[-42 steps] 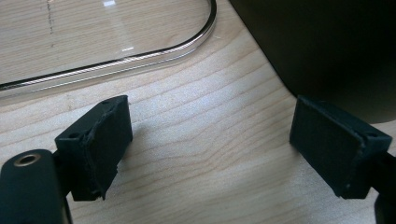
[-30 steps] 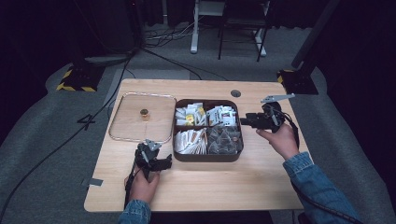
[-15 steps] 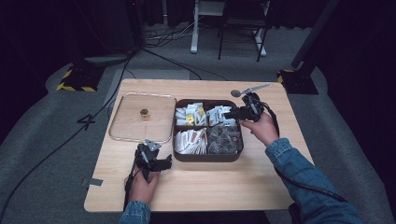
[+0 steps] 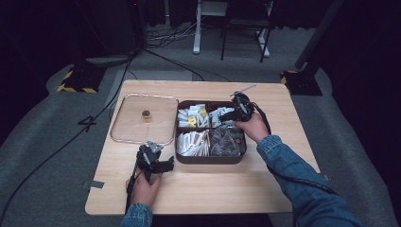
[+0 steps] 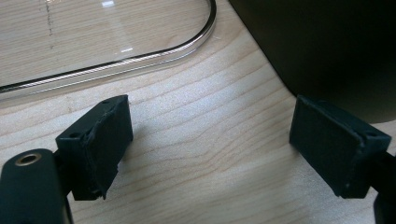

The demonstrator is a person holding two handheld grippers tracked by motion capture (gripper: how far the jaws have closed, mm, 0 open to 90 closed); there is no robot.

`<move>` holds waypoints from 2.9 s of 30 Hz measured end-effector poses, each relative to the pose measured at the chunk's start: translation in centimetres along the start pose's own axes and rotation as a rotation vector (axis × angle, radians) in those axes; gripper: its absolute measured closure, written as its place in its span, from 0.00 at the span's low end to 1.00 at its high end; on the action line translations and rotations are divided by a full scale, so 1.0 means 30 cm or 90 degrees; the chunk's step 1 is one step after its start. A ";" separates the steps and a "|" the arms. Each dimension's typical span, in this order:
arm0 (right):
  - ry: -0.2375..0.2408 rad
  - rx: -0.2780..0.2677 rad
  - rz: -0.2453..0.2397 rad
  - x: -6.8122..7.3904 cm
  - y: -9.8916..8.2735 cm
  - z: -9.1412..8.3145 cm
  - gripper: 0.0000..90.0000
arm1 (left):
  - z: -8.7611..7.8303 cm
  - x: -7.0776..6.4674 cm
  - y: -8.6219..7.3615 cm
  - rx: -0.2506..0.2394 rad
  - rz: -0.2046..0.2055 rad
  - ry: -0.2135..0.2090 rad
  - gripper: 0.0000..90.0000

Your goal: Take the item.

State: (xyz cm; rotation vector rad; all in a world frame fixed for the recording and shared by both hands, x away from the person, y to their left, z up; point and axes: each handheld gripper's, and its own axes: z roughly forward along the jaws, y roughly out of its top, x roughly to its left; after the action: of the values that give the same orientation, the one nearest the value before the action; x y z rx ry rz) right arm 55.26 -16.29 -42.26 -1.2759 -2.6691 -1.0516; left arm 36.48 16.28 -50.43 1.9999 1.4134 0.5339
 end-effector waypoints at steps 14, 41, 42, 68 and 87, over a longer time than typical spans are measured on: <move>0.001 0.017 -0.008 0.044 0.025 0.070 0.71 | 0.000 0.000 0.001 0.001 -0.002 0.001 0.15; -0.021 -0.021 0.031 0.038 0.038 0.009 0.95 | 0.001 0.000 0.001 0.001 -0.002 0.001 0.15; -0.020 -0.032 0.020 0.045 0.040 -0.013 0.95 | 0.001 0.000 0.001 0.001 -0.002 0.001 0.15; 0.004 -0.169 -0.048 0.113 -0.014 -0.272 0.95 | 0.001 0.000 0.001 0.001 -0.001 0.002 0.15; -0.015 -0.195 -0.027 0.061 -0.121 -0.424 0.95 | 0.001 0.000 0.002 0.001 -0.002 0.001 0.15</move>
State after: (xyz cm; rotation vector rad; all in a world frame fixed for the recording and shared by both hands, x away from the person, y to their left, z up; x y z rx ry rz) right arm 48.07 -23.90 -33.95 -1.2823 -2.6378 -1.5088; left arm 36.52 16.25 -50.42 1.9985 1.4192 0.5332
